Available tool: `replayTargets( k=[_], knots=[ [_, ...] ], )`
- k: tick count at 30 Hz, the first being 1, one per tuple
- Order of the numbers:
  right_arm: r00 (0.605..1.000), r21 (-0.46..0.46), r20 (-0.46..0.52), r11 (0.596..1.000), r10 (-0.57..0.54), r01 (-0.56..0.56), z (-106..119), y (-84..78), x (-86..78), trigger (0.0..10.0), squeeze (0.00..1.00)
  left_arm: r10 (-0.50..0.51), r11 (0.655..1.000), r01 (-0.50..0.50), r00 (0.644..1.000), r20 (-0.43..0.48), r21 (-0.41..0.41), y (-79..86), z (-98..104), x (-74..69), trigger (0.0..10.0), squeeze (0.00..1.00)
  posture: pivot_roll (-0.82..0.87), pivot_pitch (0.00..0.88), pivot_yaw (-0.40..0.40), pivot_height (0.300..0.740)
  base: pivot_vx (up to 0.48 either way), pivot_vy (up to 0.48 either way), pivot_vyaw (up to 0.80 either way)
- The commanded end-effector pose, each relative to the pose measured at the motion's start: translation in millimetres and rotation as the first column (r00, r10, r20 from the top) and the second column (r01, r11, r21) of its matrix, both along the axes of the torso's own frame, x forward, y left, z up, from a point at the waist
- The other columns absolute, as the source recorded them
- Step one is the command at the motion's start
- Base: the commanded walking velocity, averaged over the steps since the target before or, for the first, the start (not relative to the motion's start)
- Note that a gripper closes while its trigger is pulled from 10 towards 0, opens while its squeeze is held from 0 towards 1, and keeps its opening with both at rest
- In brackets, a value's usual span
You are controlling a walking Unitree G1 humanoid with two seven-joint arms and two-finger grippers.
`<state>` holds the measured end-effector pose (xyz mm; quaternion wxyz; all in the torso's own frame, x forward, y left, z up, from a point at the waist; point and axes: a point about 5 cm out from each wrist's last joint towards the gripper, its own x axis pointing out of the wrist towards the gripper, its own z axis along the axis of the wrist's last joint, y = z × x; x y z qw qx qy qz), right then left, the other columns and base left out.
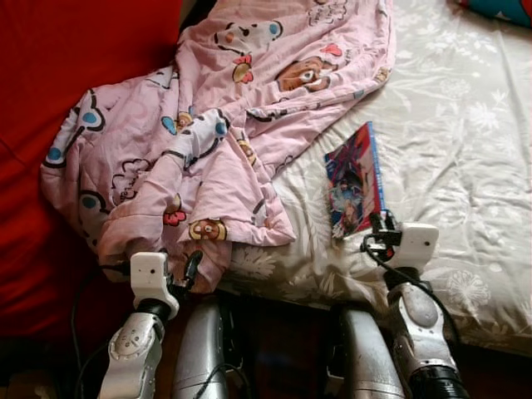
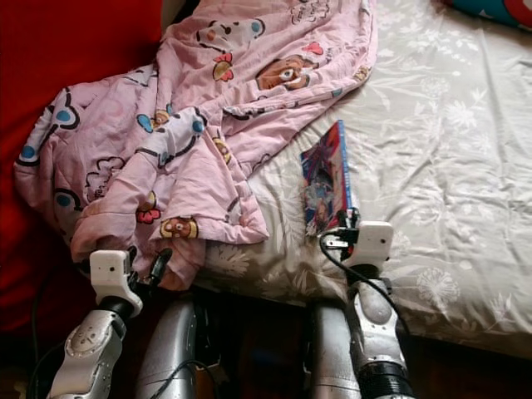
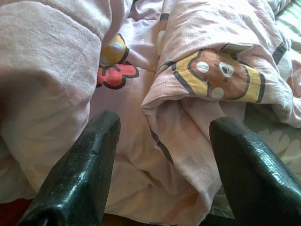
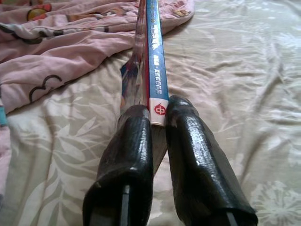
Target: Clean up the room
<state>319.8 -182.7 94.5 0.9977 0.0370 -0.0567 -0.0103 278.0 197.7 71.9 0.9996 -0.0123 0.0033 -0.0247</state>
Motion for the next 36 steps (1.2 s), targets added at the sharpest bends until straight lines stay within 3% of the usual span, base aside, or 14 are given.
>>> replayTargets(
  k=[1, 13, 23, 25, 29, 34, 36],
  knots=[
    [1.000, 0.001, 0.028, 1.000, 0.002, -0.002, 6.8, 1.2, -0.3, 10.0, 0.00, 0.009, 1.000, -0.009, 1.000, -0.026, 0.004, 1.7, -7.7, -4.7, 10.0, 0.00, 0.03, 0.246, 0.013, 0.626, 0.000, 0.000, 0.00],
    [1.000, -0.006, 0.016, 1.000, -0.002, 0.002, 7.5, 6.3, -1.2, 10.0, 0.00, 0.041, 0.999, -0.041, 0.996, -0.074, 0.000, 7.7, -22.3, -6.3, 10.0, 0.00, 0.02, 0.219, 0.016, 0.716, 0.000, 0.000, 0.00],
    [1.000, 0.000, 0.013, 1.000, -0.017, 0.017, 7.6, 6.8, -0.6, 10.0, 0.00, 0.082, 0.997, -0.080, 0.980, -0.183, 0.018, 14.7, -49.1, -12.4, 10.0, 0.00, -0.01, 0.170, -0.003, 0.740, 0.000, 0.000, 0.00],
    [1.000, -0.003, 0.008, 1.000, -0.020, 0.020, 7.0, 5.1, 0.3, 10.0, 0.00, 0.097, 0.995, -0.101, 0.951, -0.295, 0.001, 14.7, -70.0, -18.2, 10.0, 0.00, 0.00, 0.144, -0.011, 0.740, 0.000, 0.000, 0.00],
    [1.000, -0.007, -0.001, 0.999, -0.031, 0.031, 5.0, 5.1, 0.6, 10.0, 0.00, 0.102, 0.995, -0.100, 0.932, -0.347, 0.023, 15.7, -79.9, -22.6, 10.0, 0.00, 0.00, 0.117, -0.018, 0.740, 0.000, 0.000, 0.00],
    [1.000, 0.024, -0.011, 0.999, -0.027, 0.028, 0.5, 14.8, 2.8, 10.0, 0.00, 0.160, 0.986, -0.163, 0.862, -0.481, 0.036, 25.8, -101.1, -37.1, 10.0, 0.00, 0.02, 0.070, -0.022, 0.740, 0.000, 0.000, 0.00],
    [1.000, 0.026, -0.004, 1.000, -0.016, 0.016, 1.8, 18.1, 4.2, 10.0, 0.00, 0.160, 0.987, -0.156, 0.851, -0.501, 0.049, 27.3, -103.9, -39.3, 10.0, 0.00, 0.03, 0.054, -0.022, 0.740, 0.000, 0.000, 0.00]
  ],
)
